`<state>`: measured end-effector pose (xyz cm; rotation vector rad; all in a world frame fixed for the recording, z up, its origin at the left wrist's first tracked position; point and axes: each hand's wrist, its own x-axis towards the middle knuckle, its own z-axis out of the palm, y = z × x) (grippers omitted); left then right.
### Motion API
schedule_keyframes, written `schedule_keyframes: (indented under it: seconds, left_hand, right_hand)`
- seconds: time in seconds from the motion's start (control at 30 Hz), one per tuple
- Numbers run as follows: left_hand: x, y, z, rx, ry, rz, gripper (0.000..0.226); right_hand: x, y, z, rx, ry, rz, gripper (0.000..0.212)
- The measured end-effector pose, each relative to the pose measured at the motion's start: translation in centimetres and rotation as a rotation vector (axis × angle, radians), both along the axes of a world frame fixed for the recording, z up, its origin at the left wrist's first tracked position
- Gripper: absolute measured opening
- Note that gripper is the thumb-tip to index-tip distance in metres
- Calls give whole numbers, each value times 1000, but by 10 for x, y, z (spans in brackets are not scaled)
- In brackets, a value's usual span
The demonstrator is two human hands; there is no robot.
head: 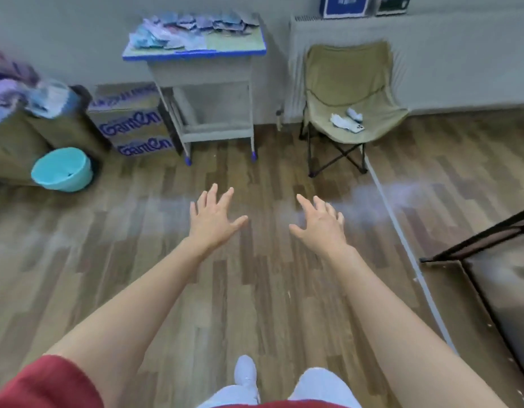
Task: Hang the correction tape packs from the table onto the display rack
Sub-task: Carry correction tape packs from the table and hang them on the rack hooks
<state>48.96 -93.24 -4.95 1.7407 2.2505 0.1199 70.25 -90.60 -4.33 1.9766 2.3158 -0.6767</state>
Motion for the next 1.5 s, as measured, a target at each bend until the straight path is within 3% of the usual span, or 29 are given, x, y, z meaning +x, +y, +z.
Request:
schedule_keyframes:
  seconds: [0.17, 0.43, 1.07, 1.5]
  left_hand:
    - [-105, 25, 16, 62, -26, 143, 71]
    - [-209, 107, 9, 79, -56, 248, 70]
    - [-392, 469, 12, 124, -136, 269, 74]
    - [-487, 724, 15, 93, -210, 244, 78]
  right_hand:
    - [-104, 39, 8, 25, -35, 156, 69]
    - [-216, 147, 11, 41, 30, 266, 69]
    - [-399, 517, 14, 82, 93, 276, 69]
    - [-486, 746, 11, 78, 69, 108, 69]
